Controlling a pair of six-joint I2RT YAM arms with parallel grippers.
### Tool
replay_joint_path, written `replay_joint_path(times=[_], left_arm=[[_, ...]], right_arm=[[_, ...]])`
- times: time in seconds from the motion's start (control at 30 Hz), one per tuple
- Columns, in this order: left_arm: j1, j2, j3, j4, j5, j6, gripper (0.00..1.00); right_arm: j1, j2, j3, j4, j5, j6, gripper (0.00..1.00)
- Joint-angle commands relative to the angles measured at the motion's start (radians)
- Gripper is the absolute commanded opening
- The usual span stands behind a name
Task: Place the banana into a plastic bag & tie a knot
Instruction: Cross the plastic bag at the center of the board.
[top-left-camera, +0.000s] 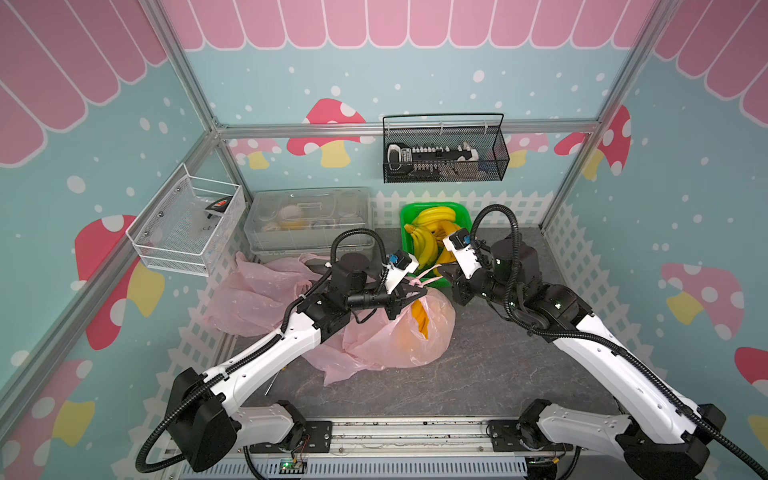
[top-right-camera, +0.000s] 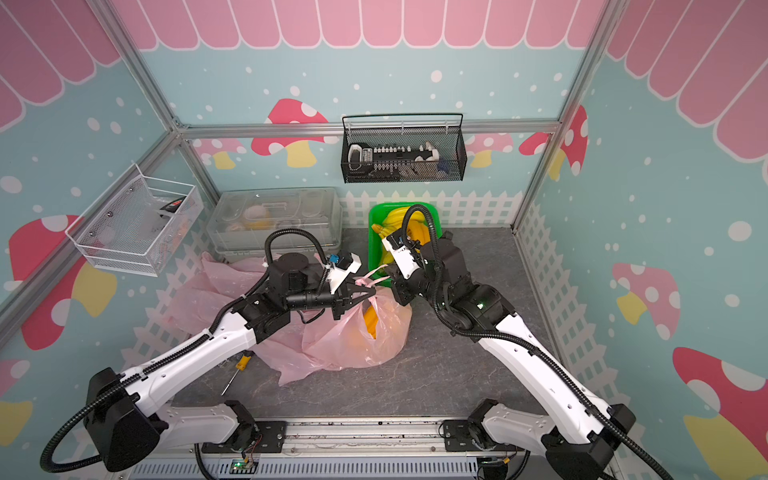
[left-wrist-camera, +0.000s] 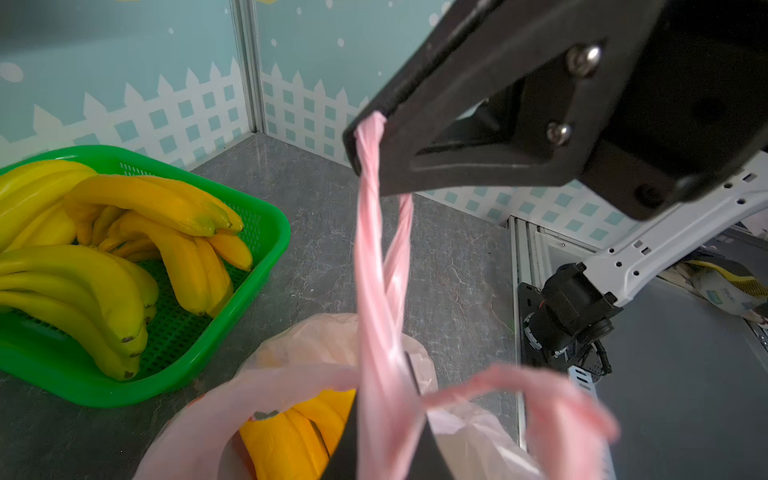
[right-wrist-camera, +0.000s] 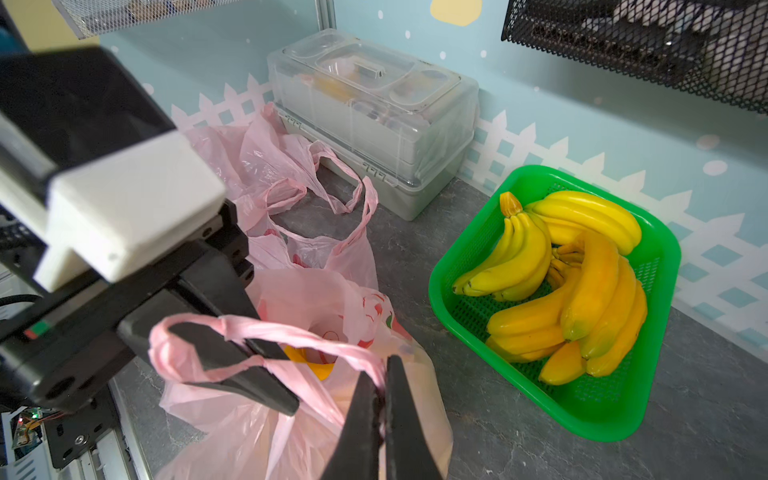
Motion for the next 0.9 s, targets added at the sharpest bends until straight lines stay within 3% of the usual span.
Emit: replay_joint_path(times=[0.0,0.2,0.53,0.87], left_arm=[[0.021,-0.021,-0.026,0.036,-0.001,-0.035,0.05],[0.063,-0.020,-0.042,0.083,-0.034,-0.094,0.07],[0.068,-0.024,-0.084,0.109,-0.079,-0.090,0.12],[0.067,-0.116,-0.225,0.190,-0.068,-0.117,0.25]], right_arm=[[-0.006,-0.024,-0.018,-0.019,0.077,0.030,0.00],[0.034,-0.032,-0.068,-0.034,0.078,0.103,0.00],[0.122,0.005,-0.192,0.043,0.034,0.310,0.00],[0.143,0.039,-0.184,0.071,0.047,0.338,0.00]])
